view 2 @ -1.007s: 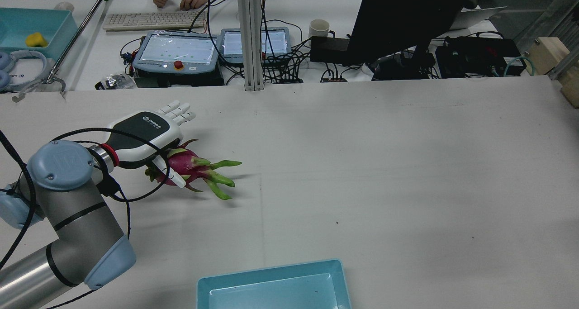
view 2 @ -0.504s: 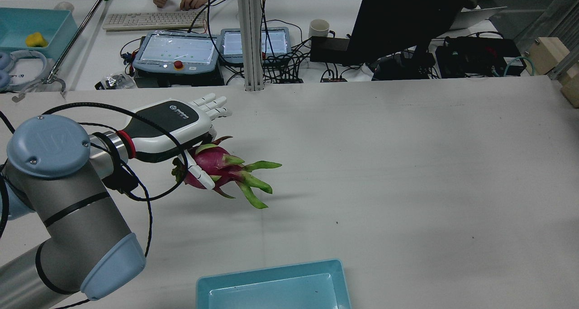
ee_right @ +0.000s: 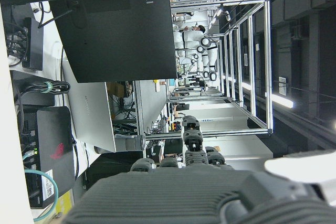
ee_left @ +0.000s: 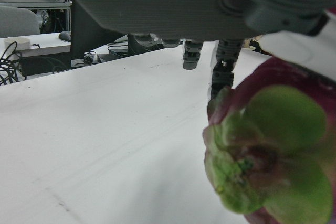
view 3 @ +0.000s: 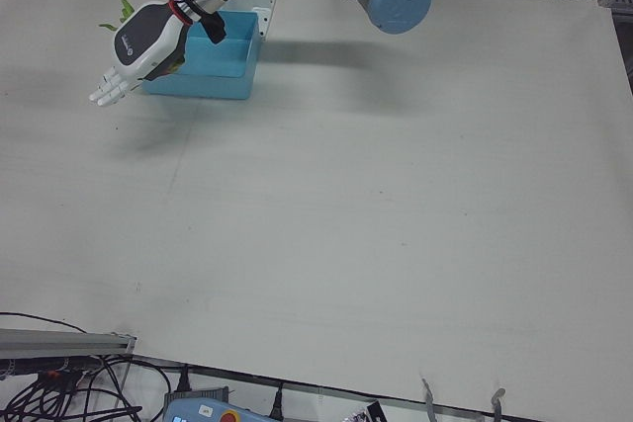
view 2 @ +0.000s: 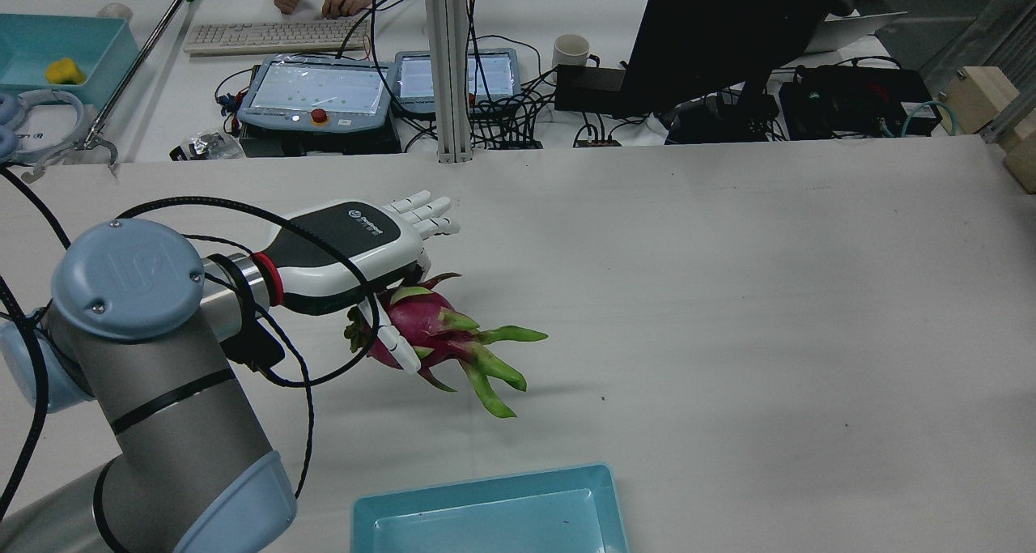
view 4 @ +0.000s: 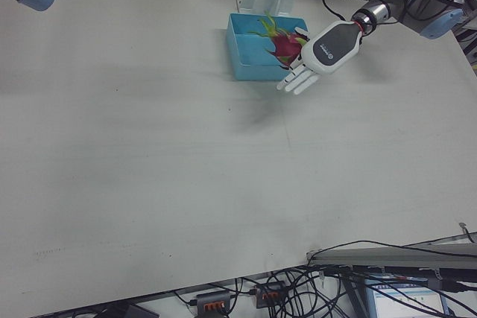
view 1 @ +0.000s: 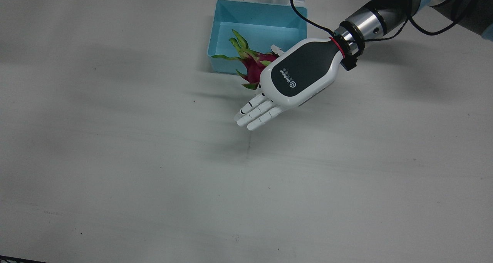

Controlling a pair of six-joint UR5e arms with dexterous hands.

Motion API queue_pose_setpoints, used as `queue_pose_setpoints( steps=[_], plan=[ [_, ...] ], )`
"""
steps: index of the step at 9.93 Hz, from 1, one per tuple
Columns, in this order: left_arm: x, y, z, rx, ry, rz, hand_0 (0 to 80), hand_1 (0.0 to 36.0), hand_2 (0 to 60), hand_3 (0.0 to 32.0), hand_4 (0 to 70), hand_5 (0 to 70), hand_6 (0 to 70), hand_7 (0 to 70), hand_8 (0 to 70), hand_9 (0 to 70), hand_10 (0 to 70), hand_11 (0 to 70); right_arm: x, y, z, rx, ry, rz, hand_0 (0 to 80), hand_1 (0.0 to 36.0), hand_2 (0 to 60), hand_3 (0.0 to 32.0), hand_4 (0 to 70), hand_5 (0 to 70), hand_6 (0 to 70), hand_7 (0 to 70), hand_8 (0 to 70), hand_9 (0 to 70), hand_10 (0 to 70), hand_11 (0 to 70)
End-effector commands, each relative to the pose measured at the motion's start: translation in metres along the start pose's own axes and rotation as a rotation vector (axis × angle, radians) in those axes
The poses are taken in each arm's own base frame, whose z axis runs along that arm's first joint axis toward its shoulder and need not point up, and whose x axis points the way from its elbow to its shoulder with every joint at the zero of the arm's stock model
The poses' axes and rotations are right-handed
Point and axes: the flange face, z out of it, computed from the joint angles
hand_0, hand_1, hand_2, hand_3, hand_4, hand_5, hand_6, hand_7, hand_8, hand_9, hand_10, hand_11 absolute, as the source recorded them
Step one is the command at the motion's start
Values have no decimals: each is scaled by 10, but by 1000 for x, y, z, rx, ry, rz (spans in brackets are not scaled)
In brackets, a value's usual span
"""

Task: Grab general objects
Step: 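Carry the held dragon fruit with the left hand toward the blue tray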

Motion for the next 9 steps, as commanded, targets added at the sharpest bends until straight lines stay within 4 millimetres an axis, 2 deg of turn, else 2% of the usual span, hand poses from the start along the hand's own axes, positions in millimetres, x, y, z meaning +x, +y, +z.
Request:
queue_pose_setpoints(
  steps=[1, 2, 4, 5, 6, 7, 8, 9],
  plan=[
    [21, 38, 7, -58, 16, -15, 469, 360, 600, 0, 421, 458, 16, 192, 0, 24, 0, 0, 0, 0, 0, -1, 0, -1, 0, 0, 0, 0, 0, 0, 0, 0, 0, 0, 0, 0],
    [20, 39, 7, -61, 14, -17, 471, 349, 600, 0, 427, 468, 19, 187, 0, 23, 0, 0, 0, 0, 0, -1, 0, -1, 0, 0, 0, 0, 0, 0, 0, 0, 0, 0, 0, 0],
    [18, 41, 4, -77, -4, -14, 475, 299, 600, 0, 424, 461, 7, 169, 0, 19, 0, 0, 0, 0, 0, -1, 0, -1, 0, 0, 0, 0, 0, 0, 0, 0, 0, 0, 0, 0],
    [13, 43, 3, -83, -15, -14, 478, 201, 386, 0, 382, 396, 0, 149, 0, 15, 0, 0, 0, 0, 0, -1, 0, -1, 0, 0, 0, 0, 0, 0, 0, 0, 0, 0, 0, 0],
    [12, 45, 3, -87, -18, -14, 475, 167, 265, 0, 352, 359, 0, 141, 0, 14, 0, 0, 0, 0, 0, -1, 0, 0, 0, 0, 0, 0, 0, 0, 0, 0, 0, 0, 0, 0],
    [12, 51, 3, -98, -24, -15, 473, 147, 173, 0, 318, 323, 0, 135, 0, 13, 0, 0, 0, 0, 0, -1, 0, -1, 0, 0, 0, 0, 0, 0, 0, 0, 0, 0, 0, 0],
    [13, 54, 3, -103, -26, -16, 471, 110, 1, 0, 94, 115, 0, 105, 0, 7, 0, 0, 0, 0, 0, -1, 0, -1, 0, 0, 0, 0, 0, 0, 0, 0, 0, 0, 0, 0],
    [13, 53, 2, -102, -30, -15, 468, 97, 0, 0, 0, 0, 0, 58, 0, 0, 0, 0, 0, 0, 0, -1, 0, -1, 0, 0, 0, 0, 0, 0, 0, 0, 0, 0, 0, 0]
  ],
)
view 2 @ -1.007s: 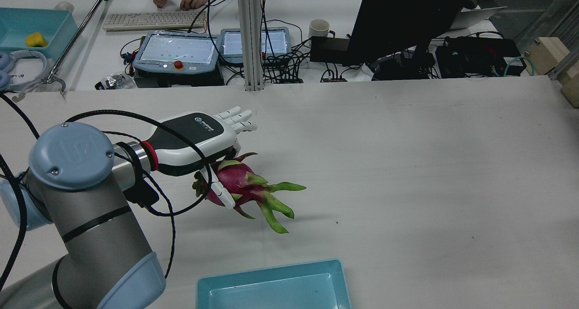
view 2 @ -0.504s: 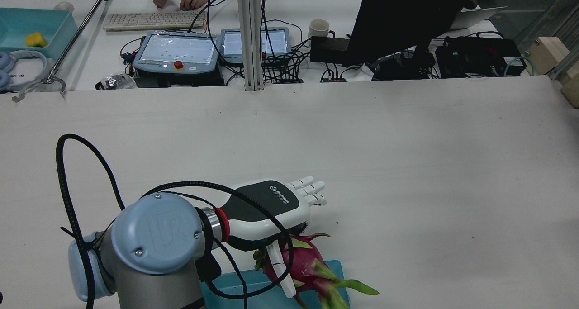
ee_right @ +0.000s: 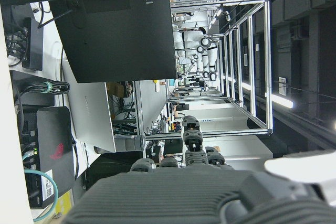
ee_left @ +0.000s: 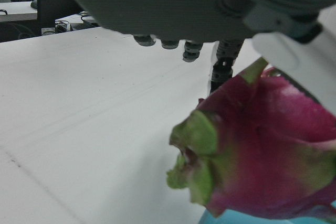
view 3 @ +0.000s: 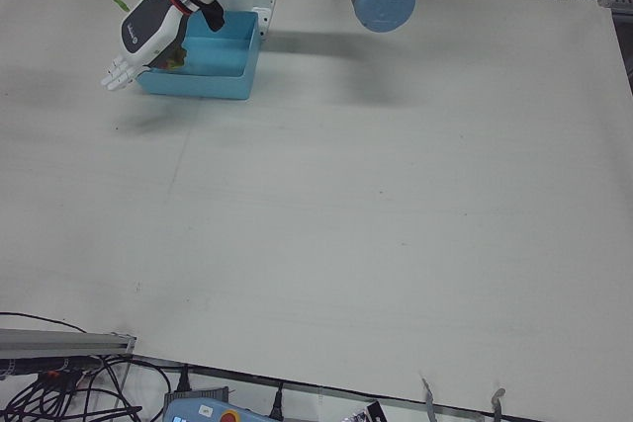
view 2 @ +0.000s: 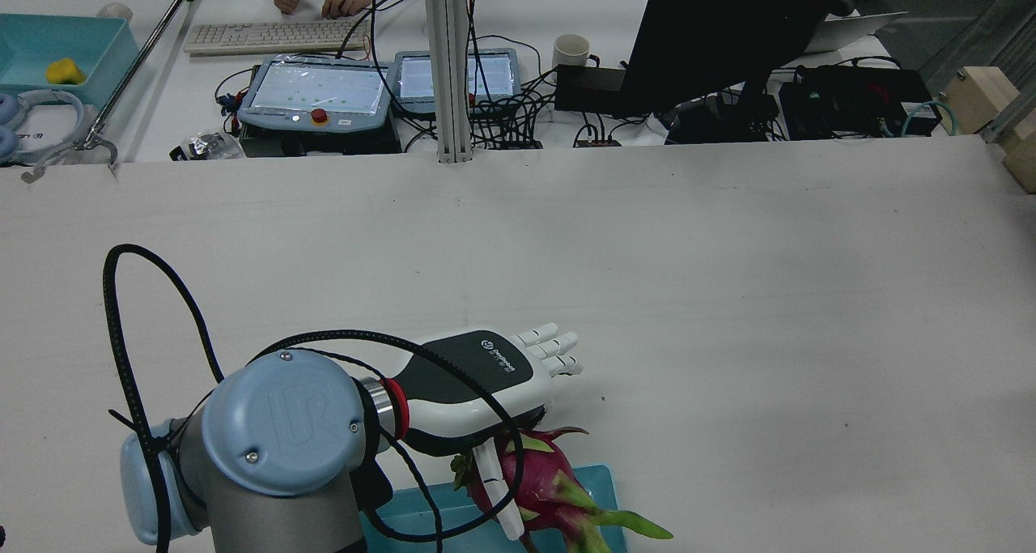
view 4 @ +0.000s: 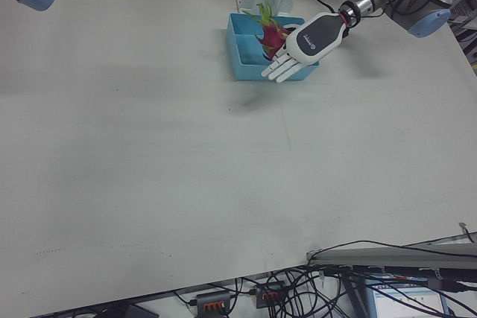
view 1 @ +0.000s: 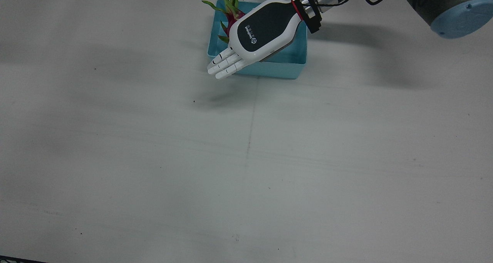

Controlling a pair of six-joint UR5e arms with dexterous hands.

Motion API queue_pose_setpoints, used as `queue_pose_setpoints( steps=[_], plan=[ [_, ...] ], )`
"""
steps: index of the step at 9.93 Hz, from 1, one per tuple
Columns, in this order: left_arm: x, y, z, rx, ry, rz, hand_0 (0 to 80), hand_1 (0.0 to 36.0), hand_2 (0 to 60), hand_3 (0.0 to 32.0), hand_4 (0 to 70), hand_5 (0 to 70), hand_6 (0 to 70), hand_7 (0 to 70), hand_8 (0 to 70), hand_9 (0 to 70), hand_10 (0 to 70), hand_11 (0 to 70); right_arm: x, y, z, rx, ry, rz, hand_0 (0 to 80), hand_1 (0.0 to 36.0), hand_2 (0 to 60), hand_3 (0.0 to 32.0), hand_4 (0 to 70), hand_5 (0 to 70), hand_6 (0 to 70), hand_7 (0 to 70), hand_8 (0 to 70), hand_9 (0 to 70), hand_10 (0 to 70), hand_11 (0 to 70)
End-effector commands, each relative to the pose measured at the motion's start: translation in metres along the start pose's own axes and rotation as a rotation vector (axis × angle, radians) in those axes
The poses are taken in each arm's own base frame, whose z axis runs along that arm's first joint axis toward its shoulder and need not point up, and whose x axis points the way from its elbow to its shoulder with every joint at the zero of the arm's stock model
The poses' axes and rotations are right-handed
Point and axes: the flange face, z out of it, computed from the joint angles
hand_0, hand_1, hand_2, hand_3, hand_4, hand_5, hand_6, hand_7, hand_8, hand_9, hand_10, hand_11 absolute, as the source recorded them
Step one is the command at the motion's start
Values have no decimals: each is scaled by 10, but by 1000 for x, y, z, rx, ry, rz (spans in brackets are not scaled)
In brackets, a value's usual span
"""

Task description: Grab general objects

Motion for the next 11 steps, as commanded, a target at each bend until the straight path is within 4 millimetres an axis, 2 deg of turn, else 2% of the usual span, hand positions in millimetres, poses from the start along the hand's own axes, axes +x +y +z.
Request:
queue_pose_setpoints(
  steps=[1, 2, 3, 4, 7, 8, 9, 10, 11],
  plan=[
    [0, 4, 0, -8, -9, -1, 470, 88, 0, 18, 0, 0, 0, 31, 0, 0, 0, 0, 0, 0, 0, 0, 0, 0, 0, 0, 0, 0, 0, 0, 0, 0, 0, 0, 0, 0],
    [0, 3, -1, -7, -11, 0, 467, 71, 0, 86, 0, 0, 0, 17, 0, 0, 0, 0, 0, 0, 0, 0, 0, 0, 0, 0, 0, 0, 0, 0, 0, 0, 0, 0, 0, 0],
    [-2, 3, -1, -7, -17, 0, 461, 54, 0, 90, 0, 0, 0, 20, 0, 0, 0, 0, 0, 0, 0, 0, 0, 0, 0, 0, 0, 0, 0, 0, 0, 0, 0, 0, 0, 0],
    [-1, 0, -2, -3, -18, 1, 461, 49, 0, 116, 0, 0, 0, 19, 0, 0, 0, 0, 0, -1, -1, 1, 0, -1, 0, 0, 0, 0, 0, 0, 0, 0, 0, 0, 0, 0],
    [-6, -3, -5, 5, -11, 0, 456, 39, 0, 166, 0, 0, 0, 11, 0, 0, 0, 0, 0, 0, 0, 0, 0, 0, 0, 0, 0, 0, 0, 0, 0, 0, 0, 0, 0, 0],
    [-10, -4, -3, 13, -3, 0, 450, 34, 0, 150, 0, 0, 0, 12, 0, 0, 0, 0, 0, 0, 0, 0, 0, 0, 0, 0, 0, 0, 0, 0, 0, 0, 0, 0, 0, 0],
    [-19, -14, -2, 37, -9, 2, 445, 32, 0, 66, 0, 0, 0, 32, 0, 0, 0, 0, 0, -1, 0, 1, 0, -1, 0, 0, 0, 0, 0, 0, 0, 0, 0, 0, 0, 0],
    [-26, -39, -6, 84, -6, 9, 453, 35, 0, 0, 0, 0, 0, 68, 0, 0, 0, 0, 0, -1, 0, 1, 0, -1, 0, 0, 0, 0, 0, 0, 0, 0, 0, 0, 0, 0],
    [-36, -59, -11, 124, 0, 14, 455, 35, 0, 0, 0, 0, 0, 78, 0, 1, 0, 0, 0, -2, -1, 3, 0, -1, 0, 0, 0, 0, 0, 0, 0, 0, 0, 0, 0, 0]
  ],
)
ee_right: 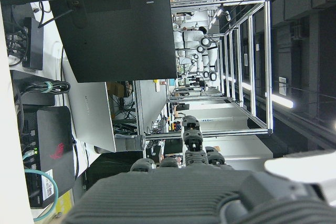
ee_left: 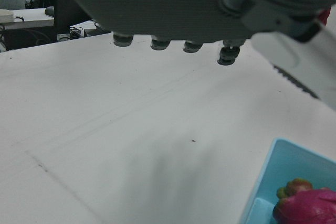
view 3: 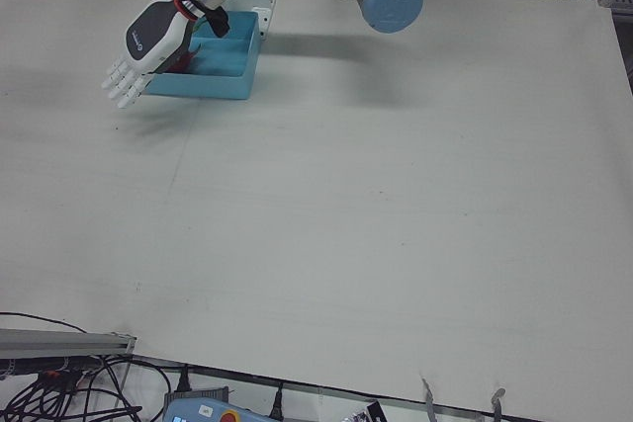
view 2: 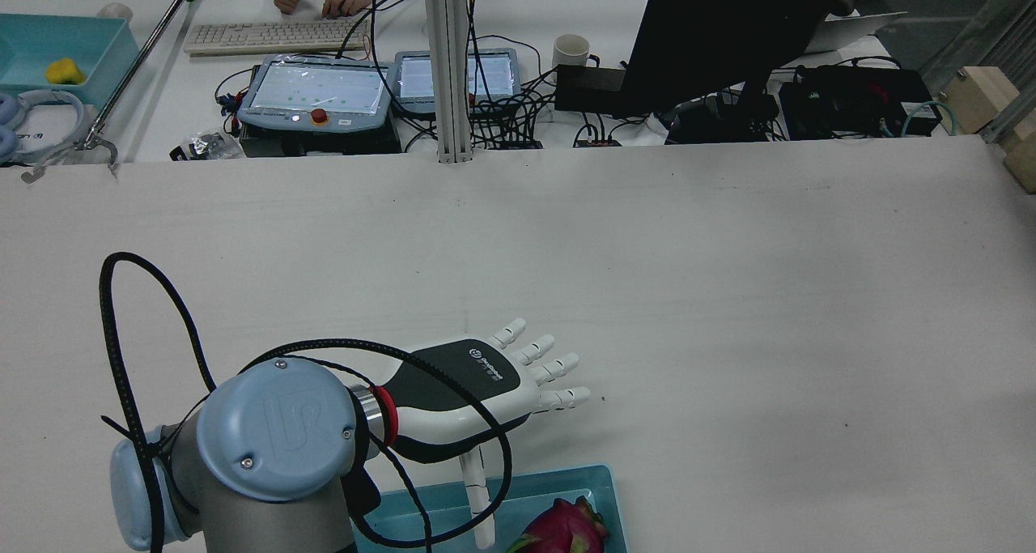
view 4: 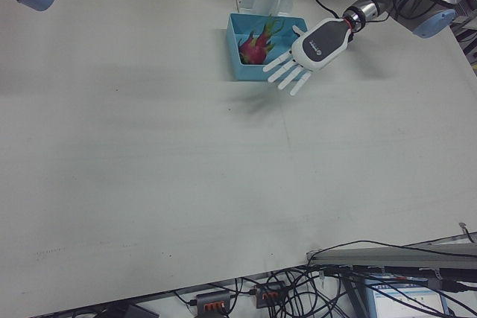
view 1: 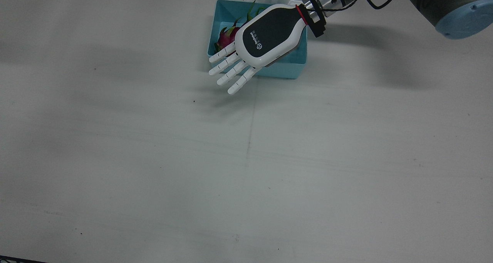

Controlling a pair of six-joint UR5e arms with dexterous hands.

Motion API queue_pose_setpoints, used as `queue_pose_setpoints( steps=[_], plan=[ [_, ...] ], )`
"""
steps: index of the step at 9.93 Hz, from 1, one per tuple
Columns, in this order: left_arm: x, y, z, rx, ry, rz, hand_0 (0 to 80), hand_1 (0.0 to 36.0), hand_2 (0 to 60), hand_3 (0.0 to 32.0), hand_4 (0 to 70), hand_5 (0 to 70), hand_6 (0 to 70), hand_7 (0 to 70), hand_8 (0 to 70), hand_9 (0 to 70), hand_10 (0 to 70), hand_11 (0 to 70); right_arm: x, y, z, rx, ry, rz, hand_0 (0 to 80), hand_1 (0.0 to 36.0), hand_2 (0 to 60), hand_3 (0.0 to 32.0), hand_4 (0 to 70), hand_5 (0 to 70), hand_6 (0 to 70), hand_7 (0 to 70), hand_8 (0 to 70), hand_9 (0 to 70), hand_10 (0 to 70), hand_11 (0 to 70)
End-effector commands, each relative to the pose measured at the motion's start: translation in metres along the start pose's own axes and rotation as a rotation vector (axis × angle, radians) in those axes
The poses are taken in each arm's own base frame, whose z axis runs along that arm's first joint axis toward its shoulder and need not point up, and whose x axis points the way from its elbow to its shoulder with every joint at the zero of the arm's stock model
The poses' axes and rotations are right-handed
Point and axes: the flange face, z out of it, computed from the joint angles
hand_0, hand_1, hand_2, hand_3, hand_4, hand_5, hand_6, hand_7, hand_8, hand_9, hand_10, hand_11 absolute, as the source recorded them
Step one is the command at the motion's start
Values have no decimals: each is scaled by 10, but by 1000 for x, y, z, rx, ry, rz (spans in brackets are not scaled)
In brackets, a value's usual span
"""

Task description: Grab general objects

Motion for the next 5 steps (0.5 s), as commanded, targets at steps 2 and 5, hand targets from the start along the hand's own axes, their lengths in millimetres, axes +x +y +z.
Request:
queue_pose_setpoints(
  steps=[2, 5],
  plan=[
    [-29, -77, -8, 149, 24, -48, 456, 35, 0, 0, 0, 0, 0, 76, 0, 1, 0, 0, 0, 0, 0, -1, 0, 0, 0, 0, 0, 0, 0, 0, 0, 0, 0, 0, 0, 0],
    [-46, -118, -5, 220, 32, -110, 458, 41, 0, 0, 0, 0, 0, 65, 0, 0, 0, 0, 0, 1, 0, -2, 0, -1, 0, 0, 0, 0, 0, 0, 0, 0, 0, 0, 0, 0]
  ],
)
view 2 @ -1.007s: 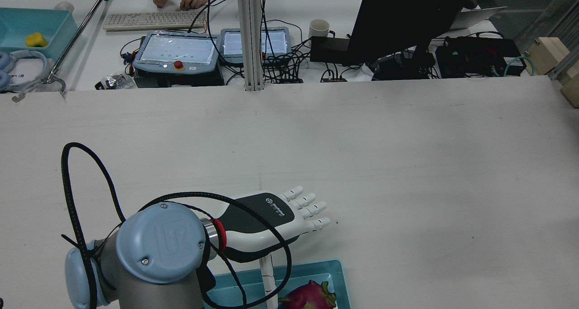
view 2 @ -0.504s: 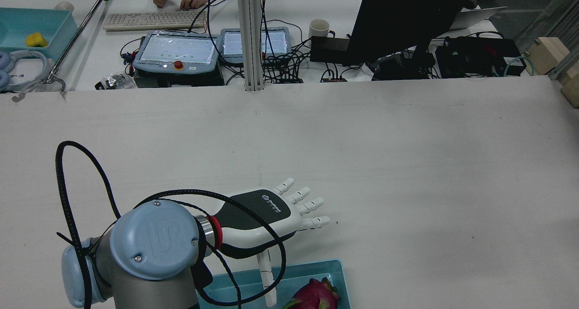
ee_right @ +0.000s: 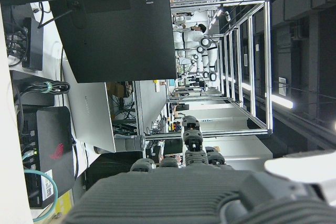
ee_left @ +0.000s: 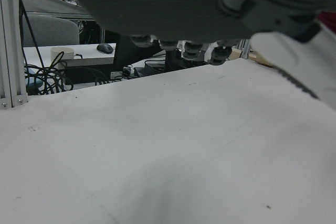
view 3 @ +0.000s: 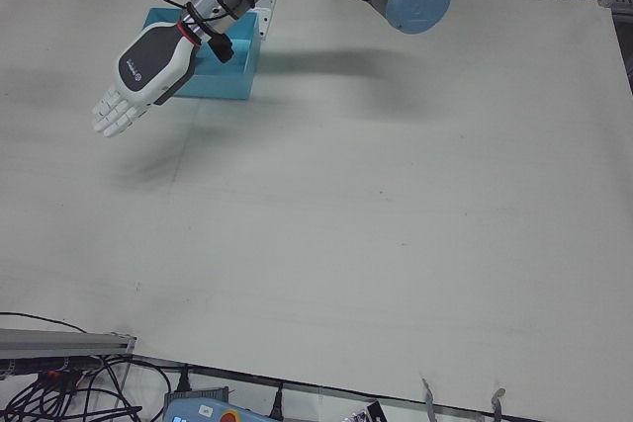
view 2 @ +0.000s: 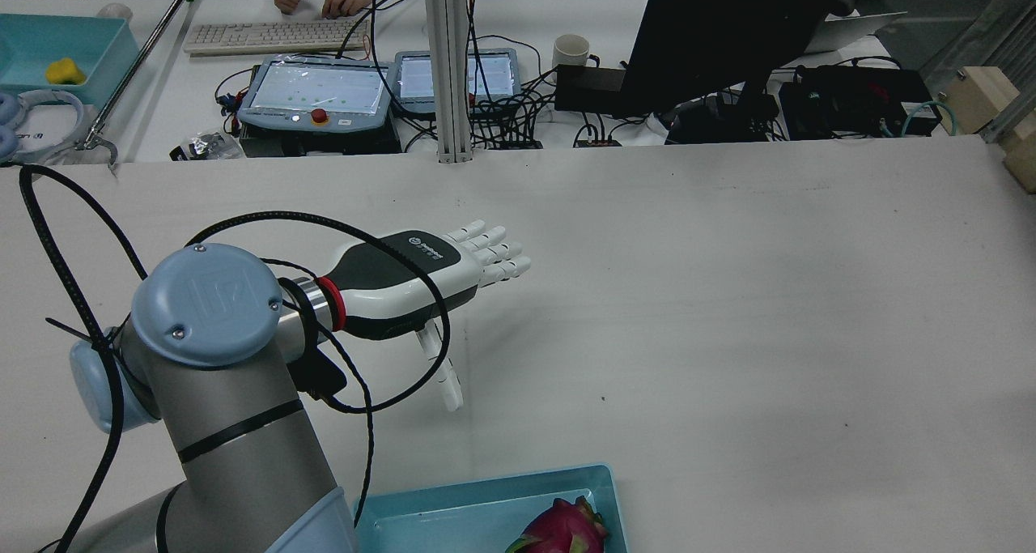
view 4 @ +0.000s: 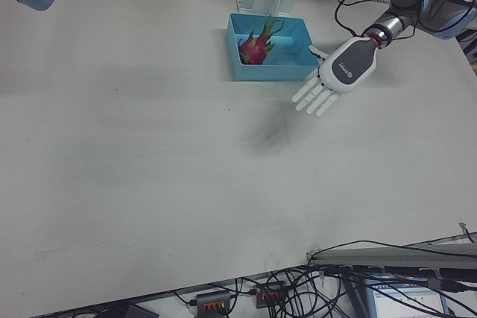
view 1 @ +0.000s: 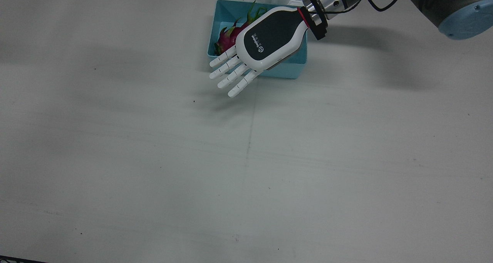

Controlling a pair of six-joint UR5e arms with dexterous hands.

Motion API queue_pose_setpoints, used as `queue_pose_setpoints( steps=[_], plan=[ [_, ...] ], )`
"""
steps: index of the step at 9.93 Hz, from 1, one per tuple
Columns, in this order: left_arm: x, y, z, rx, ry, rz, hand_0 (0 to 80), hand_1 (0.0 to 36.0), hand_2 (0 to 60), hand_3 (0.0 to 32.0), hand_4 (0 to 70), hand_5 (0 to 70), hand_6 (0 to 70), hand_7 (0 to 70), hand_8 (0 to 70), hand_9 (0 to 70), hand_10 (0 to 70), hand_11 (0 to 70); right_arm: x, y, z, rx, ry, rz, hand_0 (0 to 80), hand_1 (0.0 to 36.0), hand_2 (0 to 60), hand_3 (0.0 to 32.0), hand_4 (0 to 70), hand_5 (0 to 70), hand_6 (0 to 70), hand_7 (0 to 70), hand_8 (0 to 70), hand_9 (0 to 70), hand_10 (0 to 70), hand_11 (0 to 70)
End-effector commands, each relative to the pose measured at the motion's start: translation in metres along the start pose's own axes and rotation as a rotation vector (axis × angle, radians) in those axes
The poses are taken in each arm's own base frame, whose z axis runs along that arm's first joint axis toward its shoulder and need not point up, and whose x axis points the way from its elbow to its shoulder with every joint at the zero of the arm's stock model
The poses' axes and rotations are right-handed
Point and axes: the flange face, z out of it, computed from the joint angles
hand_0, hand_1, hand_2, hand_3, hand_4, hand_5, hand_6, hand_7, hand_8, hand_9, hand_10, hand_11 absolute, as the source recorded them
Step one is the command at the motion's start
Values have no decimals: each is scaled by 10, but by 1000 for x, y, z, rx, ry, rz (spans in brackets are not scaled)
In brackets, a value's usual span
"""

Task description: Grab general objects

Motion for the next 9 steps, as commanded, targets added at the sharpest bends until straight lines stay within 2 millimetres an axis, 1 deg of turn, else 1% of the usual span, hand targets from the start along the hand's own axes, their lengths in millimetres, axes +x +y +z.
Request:
queue_pose_setpoints(
  steps=[1, 3, 4, 5, 6, 7, 8, 9],
  plan=[
    [-8, -35, 6, 69, 33, -34, 458, 41, 0, 0, 0, 0, 0, 69, 0, 0, 0, 0, -1, 1, 0, -1, -1, 0, 0, 0, 0, 0, 0, 0, 0, 0, 0, 0, 0, 0],
    [-19, -39, 20, 124, 37, -69, 461, 49, 0, 0, 0, 0, 0, 80, 0, 2, 0, 0, -1, 1, 0, -3, -1, 0, 0, 0, 0, 0, 0, 0, 0, 0, 0, 0, 0, 0],
    [-27, -44, 32, 137, 65, -105, 459, 47, 0, 0, 0, 0, 0, 77, 0, 1, 0, 0, -1, 1, 0, -3, -3, 0, 0, 0, 0, 0, 0, 0, 0, 0, 0, 0, 0, 0],
    [-40, -61, 37, 163, 50, -106, 460, 52, 0, 0, 0, 0, 0, 83, 0, 2, 0, 0, -2, 0, -1, 0, -3, 1, 0, 0, 0, 0, 0, 0, 0, 0, 0, 0, 0, 0],
    [-42, -83, 35, 197, 72, -101, 463, 58, 0, 0, 0, 0, 0, 84, 0, 2, 0, 0, -2, 0, -1, 0, -3, 1, 0, 0, 0, 0, 0, 0, 0, 0, 0, 0, 0, 0],
    [-54, -103, 29, 227, 69, -125, 463, 62, 0, 0, 0, 0, 0, 84, 0, 2, 0, 0, -1, -1, -1, 2, -2, 1, 0, 0, 0, 0, 0, 0, 0, 0, 0, 0, 0, 0],
    [-81, -138, 11, 278, 62, -164, 463, 59, 0, 0, 0, 0, 0, 94, 0, 4, 0, 0, -2, -1, -1, 1, -3, 1, 0, 0, 0, 0, 0, 0, 0, 0, 0, 0, 0, 0],
    [-98, -174, -11, 329, 70, -217, 462, 58, 0, 0, 0, 0, 0, 92, 0, 4, 0, 0, -1, -3, -1, 6, -2, 2, 0, 0, 0, 0, 0, 0, 0, 0, 0, 0, 0, 0]
  ],
)
